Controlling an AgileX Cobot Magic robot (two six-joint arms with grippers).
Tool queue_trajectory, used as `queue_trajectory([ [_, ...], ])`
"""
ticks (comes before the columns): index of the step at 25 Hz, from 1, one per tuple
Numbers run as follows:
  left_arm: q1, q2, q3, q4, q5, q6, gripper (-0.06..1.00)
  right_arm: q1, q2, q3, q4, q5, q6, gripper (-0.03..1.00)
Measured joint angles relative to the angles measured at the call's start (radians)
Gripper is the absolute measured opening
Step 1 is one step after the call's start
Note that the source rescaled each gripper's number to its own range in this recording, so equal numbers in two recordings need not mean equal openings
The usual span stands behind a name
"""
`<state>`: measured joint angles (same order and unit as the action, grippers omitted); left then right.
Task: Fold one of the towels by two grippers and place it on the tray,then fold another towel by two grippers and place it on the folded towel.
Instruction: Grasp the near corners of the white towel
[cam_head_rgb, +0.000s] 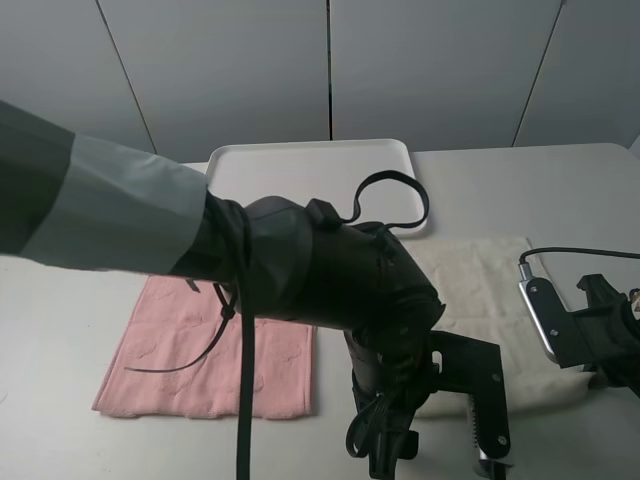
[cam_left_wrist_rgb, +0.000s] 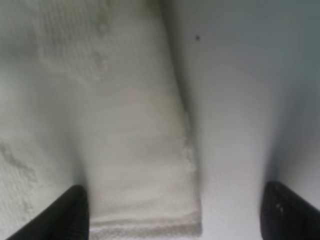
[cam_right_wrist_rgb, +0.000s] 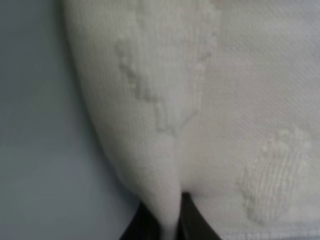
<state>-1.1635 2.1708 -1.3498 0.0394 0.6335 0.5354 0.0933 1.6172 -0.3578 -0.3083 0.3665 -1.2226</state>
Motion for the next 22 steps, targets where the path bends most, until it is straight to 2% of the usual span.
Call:
queue_trajectory([
  [4, 0.0, 0.0, 0.0, 0.016, -0.004, -0.009, 0.8, 0.0, 0.0, 0.0, 0.004, 0.0, 0.001, 0.01],
  [15, 0.0, 0.012, -0.01, 0.02, 0.013, -0.005, 0.83, 0.0, 0.0, 0.0, 0.006, -0.002, 0.001, 0.01],
  [22, -0.011, 0.013, -0.016, 0.066, 0.017, -0.021, 0.84, 0.0, 0.0, 0.0, 0.008, -0.002, 0.001, 0.01],
])
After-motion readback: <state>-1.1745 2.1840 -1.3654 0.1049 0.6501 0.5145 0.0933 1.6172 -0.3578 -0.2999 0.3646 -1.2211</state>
